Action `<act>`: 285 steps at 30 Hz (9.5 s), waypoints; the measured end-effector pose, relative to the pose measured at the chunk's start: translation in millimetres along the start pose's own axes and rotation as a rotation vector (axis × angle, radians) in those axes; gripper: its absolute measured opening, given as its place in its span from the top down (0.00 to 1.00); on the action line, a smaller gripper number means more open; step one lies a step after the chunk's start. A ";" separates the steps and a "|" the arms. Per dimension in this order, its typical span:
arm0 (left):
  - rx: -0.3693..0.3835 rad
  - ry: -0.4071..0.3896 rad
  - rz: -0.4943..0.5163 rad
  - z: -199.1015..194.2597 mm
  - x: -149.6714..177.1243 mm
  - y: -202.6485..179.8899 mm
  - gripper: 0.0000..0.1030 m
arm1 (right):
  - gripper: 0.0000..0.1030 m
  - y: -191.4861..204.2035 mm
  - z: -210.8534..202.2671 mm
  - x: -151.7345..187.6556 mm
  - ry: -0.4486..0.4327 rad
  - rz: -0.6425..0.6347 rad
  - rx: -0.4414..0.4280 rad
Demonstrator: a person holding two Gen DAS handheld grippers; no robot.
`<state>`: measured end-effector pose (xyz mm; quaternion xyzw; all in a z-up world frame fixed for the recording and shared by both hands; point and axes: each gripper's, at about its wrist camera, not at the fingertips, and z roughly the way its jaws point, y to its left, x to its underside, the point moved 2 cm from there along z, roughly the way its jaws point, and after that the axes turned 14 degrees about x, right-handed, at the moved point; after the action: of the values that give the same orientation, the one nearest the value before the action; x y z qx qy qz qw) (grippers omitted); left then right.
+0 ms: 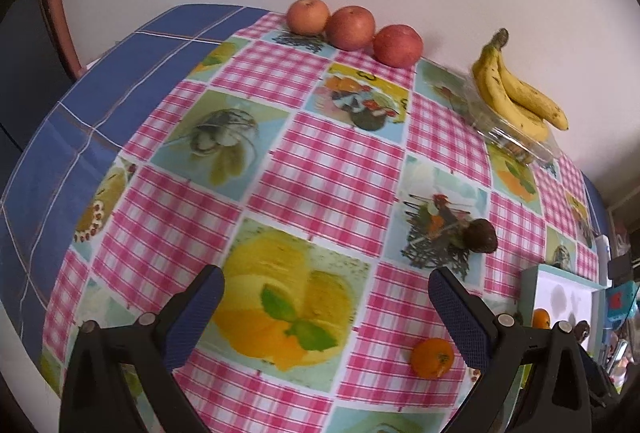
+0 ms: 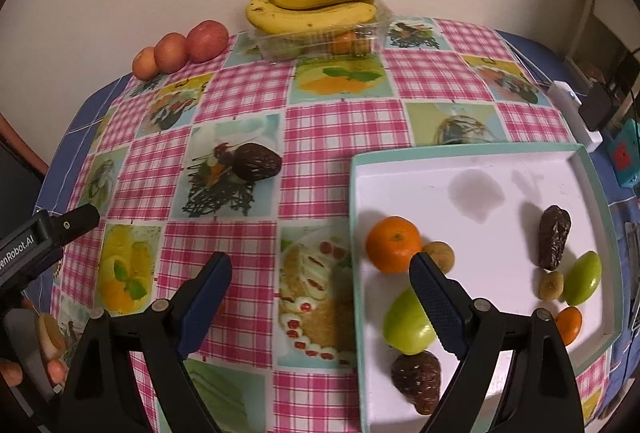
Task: Organize fruits
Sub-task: 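Lower left tool onto a mandarin and close on it, then lift the mandarin with left tool while right tool moves to the brown date, then close right tool on the brown date and lift it, then carry the mandarin and date over the white tray with both tools, then lower both fruits into the tray and open both tools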
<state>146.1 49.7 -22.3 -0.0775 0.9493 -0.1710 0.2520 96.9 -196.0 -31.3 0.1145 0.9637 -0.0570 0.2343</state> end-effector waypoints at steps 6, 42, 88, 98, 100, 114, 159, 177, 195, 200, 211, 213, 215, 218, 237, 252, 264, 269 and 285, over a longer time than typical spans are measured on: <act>0.011 -0.016 -0.002 -3.1 -2.3 6.9 0.00 | 0.12 1.2 4.3 0.4 0.012 -0.006 0.013; 0.159 0.296 0.195 66.2 73.4 -90.6 0.33 | 0.12 -70.4 13.9 2.8 0.056 0.079 0.102; 0.208 0.011 -0.037 36.5 -21.1 -16.9 0.63 | 0.12 8.1 8.0 -29.4 -0.073 0.057 -0.104; 0.213 0.008 -0.080 55.9 -27.6 -6.4 0.63 | 0.24 29.9 30.1 -45.0 -0.067 0.047 -0.111; 0.215 0.009 -0.083 58.6 -27.2 -6.4 0.63 | 0.29 31.4 34.2 -47.3 -0.067 0.052 -0.113; 0.233 0.012 -0.096 74.3 -30.7 -3.4 0.63 | 0.46 58.0 62.1 -56.8 -0.069 0.012 -0.123; 0.221 0.012 0.001 19.5 3.7 -45.8 0.63 | 0.55 19.7 -12.0 -37.9 -0.127 -0.016 -0.070; 0.217 -0.004 0.065 -13.3 37.3 -73.8 0.63 | 0.55 -12.7 -38.8 3.4 -0.111 -0.011 -0.044; 0.267 0.051 0.145 -13.6 65.9 -123.2 0.63 | 0.55 -87.5 -29.2 21.0 -0.039 0.111 0.026; 0.294 0.083 0.192 -9.1 78.7 -147.8 0.63 | 0.55 -120.3 -25.7 25.3 -0.022 0.156 0.074; 0.374 0.165 0.295 6.9 119.5 -205.8 0.63 | 0.55 -191.0 -23.2 39.8 0.006 0.268 0.153; 0.381 0.182 0.313 11.3 127.5 -216.3 0.63 | 0.55 -199.9 -22.1 42.4 0.012 0.282 0.159; 0.389 0.200 0.326 15.4 134.7 -223.7 0.63 | 0.55 -207.6 -20.7 44.9 0.021 0.294 0.165; 0.392 0.228 0.343 22.7 146.0 -233.9 0.63 | 0.55 -216.7 -18.7 48.8 0.033 0.299 0.186; 0.340 0.331 0.432 54.1 189.6 -264.2 0.62 | 0.55 -243.6 4.3 65.7 0.125 0.353 0.207; 0.269 0.347 0.455 67.5 200.6 -262.7 0.62 | 0.55 -254.7 17.5 72.4 0.167 0.398 0.200; 0.246 0.349 0.487 73.5 206.5 -271.4 0.63 | 0.55 -265.9 23.1 78.6 0.189 0.449 0.206; 0.246 0.349 0.487 73.3 206.9 -270.8 0.62 | 0.55 -266.3 23.9 78.7 0.192 0.461 0.200; 0.269 0.347 0.503 62.9 204.9 -271.8 0.53 | 0.53 -268.3 18.7 78.4 0.194 0.489 0.208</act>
<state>18.0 -268.7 -67.3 0.2234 0.9364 -0.2380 0.1287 -29.0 -443.4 -69.1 0.3719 0.9144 -0.0863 0.1346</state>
